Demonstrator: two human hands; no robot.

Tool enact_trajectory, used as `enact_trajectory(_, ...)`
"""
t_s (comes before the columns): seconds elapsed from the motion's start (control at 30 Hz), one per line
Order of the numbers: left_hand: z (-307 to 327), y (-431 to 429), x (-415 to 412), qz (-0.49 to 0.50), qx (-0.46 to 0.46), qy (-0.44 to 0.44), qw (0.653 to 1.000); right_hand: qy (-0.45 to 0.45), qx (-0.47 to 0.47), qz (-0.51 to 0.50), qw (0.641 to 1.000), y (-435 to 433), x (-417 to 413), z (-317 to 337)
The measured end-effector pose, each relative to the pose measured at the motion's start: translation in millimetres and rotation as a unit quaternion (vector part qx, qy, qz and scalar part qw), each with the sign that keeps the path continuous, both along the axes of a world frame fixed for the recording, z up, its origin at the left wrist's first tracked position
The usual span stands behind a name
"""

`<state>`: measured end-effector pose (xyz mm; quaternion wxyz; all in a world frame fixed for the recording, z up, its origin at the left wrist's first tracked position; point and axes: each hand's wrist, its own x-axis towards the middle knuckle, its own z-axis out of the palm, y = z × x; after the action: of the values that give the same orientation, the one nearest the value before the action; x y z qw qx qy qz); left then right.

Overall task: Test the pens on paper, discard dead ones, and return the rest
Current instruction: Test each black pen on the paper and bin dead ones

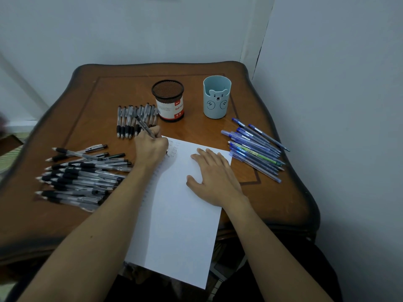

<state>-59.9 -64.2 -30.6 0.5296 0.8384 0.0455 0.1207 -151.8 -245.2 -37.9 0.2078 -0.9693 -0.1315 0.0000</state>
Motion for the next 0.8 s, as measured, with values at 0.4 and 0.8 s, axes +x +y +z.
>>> enact_trajectory(0.4, 1.5, -2.6, -2.0, -0.030, 0.035, -0.023, 0.999, -0.002, 0.004, 0.000, 1.000, -0.3, -0.3, 0.9)
enact_trajectory(0.8, -4.5, 0.4, 1.0, -0.060, 0.046, -0.049, 0.996, -0.003, 0.007, -0.001, 1.000, -0.2, -0.1, 1.6)
